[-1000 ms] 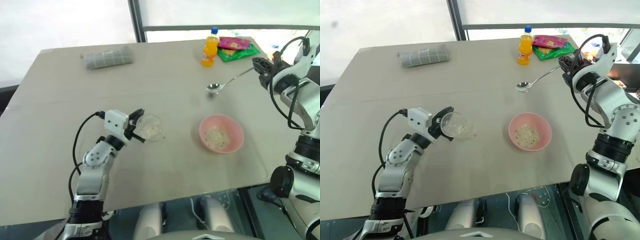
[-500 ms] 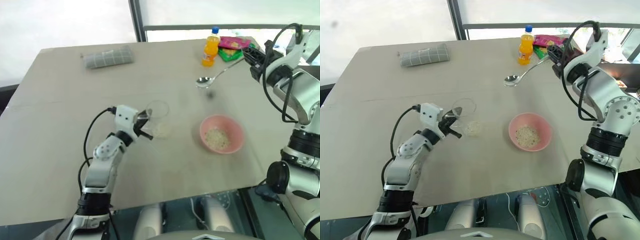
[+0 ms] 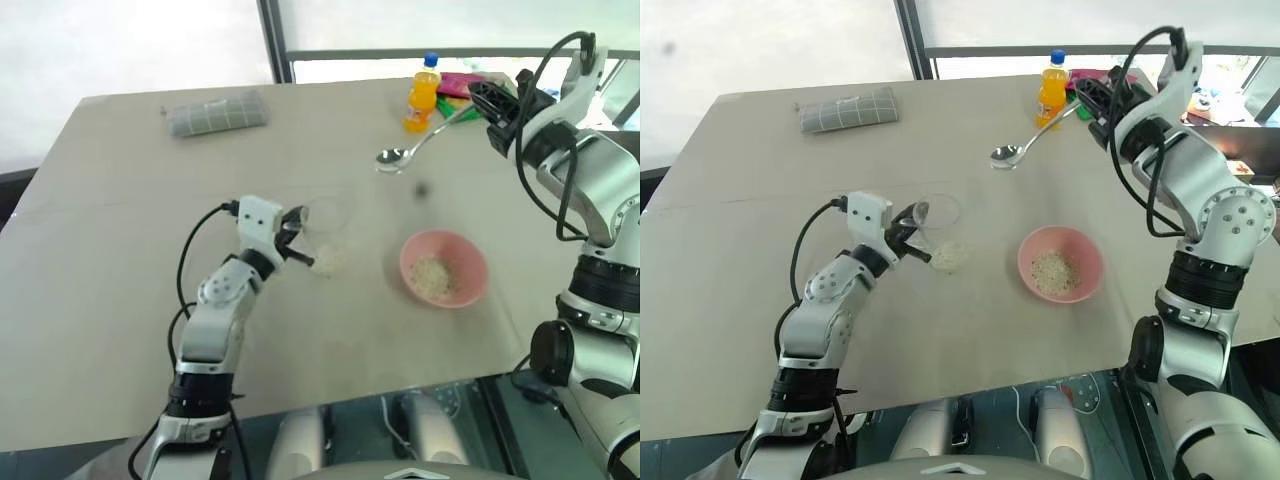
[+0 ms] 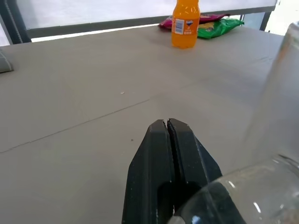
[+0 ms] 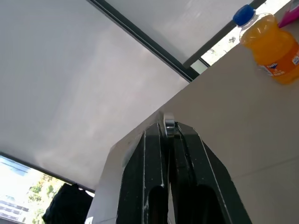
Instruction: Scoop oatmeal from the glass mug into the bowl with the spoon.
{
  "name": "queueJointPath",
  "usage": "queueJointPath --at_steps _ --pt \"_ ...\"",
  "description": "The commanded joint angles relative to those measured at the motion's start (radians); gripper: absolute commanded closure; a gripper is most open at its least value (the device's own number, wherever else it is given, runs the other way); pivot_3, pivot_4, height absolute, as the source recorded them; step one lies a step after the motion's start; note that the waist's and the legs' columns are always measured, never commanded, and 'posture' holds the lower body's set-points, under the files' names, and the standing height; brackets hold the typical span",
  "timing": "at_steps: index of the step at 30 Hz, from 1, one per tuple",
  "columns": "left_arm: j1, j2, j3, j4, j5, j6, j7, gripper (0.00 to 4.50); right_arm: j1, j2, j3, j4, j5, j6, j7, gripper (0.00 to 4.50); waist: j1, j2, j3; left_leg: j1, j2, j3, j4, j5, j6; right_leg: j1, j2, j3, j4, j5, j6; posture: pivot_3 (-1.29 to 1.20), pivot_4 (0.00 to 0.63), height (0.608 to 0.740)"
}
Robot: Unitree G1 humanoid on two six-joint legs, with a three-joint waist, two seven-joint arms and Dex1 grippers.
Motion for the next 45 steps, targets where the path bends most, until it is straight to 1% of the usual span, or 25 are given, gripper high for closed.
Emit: queueJointPath --at_steps 1,5,9,18,24,29,36,38,41,42,44,45 --pt "-0.056 -0.024 -0.002 -0.041 -0.025 0.03 0.022 4.47 -0.055 -0.002 0.009 -0.055 0.05 -0.019 -0.003 4.5 0.0 0.0 0.0 0.0 0.0 0.0 0.0 0.0 0.0 0.0 0.0 0.0 0.0 0.0 0.0 0.0 0.15 0.74" --pt "-0.083 -0.045 -0.008 -0.021 -0.022 0.041 0.03 4.47 -0.066 0.003 0.033 -0.07 0.073 -0.017 -0.007 4.5 0.0 0.0 0.0 0.0 0.0 0.0 0.0 0.0 0.0 0.0 0.0 0.0 0.0 0.0 0.0 0.0 0.15 0.74" --pt "-0.076 -0.056 -0.013 -0.011 -0.025 0.036 0.02 4.47 -0.05 0.004 0.07 -0.1 0.103 -0.001 -0.001 4.5 0.0 0.0 0.0 -0.001 0.0 0.0 0.0 0.0 0.0 -0.001 0.0 0.0 0.0 0.0 0.0 0.0 0.15 0.74" --pt "-0.018 -0.039 -0.044 -0.051 0.002 -0.059 -0.032 4.47 -0.017 -0.029 0.139 -0.114 0.068 0.018 0.043 4.5 0.001 0.0 0.0 -0.001 0.0 0.0 0.0 0.0 0.0 -0.001 0.0 0.0 0.0 0.0 0.0 0.0 0.15 0.74" --pt "0.046 -0.025 -0.037 -0.053 0.006 -0.095 -0.035 4.47 -0.013 -0.037 0.146 -0.112 0.059 0.012 0.054 4.5 0.0 0.0 0.0 -0.002 0.0 0.0 0.0 0.0 0.0 -0.001 0.0 0.0 -0.001 0.0 0.0 0.0 0.15 0.74" --pt "0.062 -0.02 -0.006 -0.024 0.005 -0.106 -0.01 4.47 -0.008 -0.04 0.144 -0.11 0.047 0.006 0.062 4.5 0.001 0.0 0.0 -0.002 0.0 0.0 0.001 0.0 0.0 -0.001 0.0 0.0 0.0 0.0 0.0 0.0 0.15 0.74" --pt "0.078 0.011 -0.029 -0.026 0.024 -0.14 -0.047 4.47 -0.004 -0.039 0.136 -0.104 0.033 -0.002 0.069 4.5 0.001 0.0 0.0 -0.002 0.0 0.0 0.001 0.0 0.0 -0.001 0.0 0.0 0.0 0.0 0.0 0.0 0.15 0.74" --pt "0.086 0.011 -0.029 -0.039 0.002 -0.139 -0.066 4.47 -0.002 -0.04 0.134 -0.104 0.03 -0.003 0.069 4.5 0.0 0.0 0.0 -0.002 0.0 0.0 0.001 0.0 0.0 -0.001 0.0 0.0 0.0 0.0 0.0 0.0 0.15 0.74" --pt "0.091 0.013 -0.028 -0.045 -0.001 -0.138 -0.073 3.64 0.001 -0.041 0.131 -0.105 0.029 -0.004 0.07 4.5 0.001 0.0 0.0 -0.002 0.0 0.0 0.001 0.0 0.0 -0.001 0.0 0.0 0.0 0.0 0.0 0.0 0.15 0.74" --pt "0.093 0.014 -0.027 -0.046 0.003 -0.141 -0.072 3.18 0.003 -0.042 0.13 -0.105 0.028 -0.004 0.07 4.5 0.001 0.0 0.0 -0.002 0.0 0.0 0.001 0.0 0.0 -0.001 0.0 0.0 0.0 0.0 0.0 0.0 0.15 0.74" --pt "0.099 0.016 -0.025 -0.05 0.013 -0.154 -0.07 2.12 0.005 -0.045 0.128 -0.106 0.028 -0.005 0.071 4.5 0.001 0.0 0.0 -0.002 0.0 0.0 0.001 0.0 0.0 -0.001 0.0 0.0 0.0 0.0 0.0 0.0 0.15 0.74" --pt "0.108 0.018 -0.024 -0.059 0.011 -0.153 -0.072 1.69 0.007 -0.046 0.126 -0.106 0.027 -0.006 0.072 4.5 0.001 0.0 0.0 -0.002 0.0 0.0 0.001 0.0 0.0 -0.001 0.0 0.0 0.0 0.0 0.0 0.0 0.15 0.74"
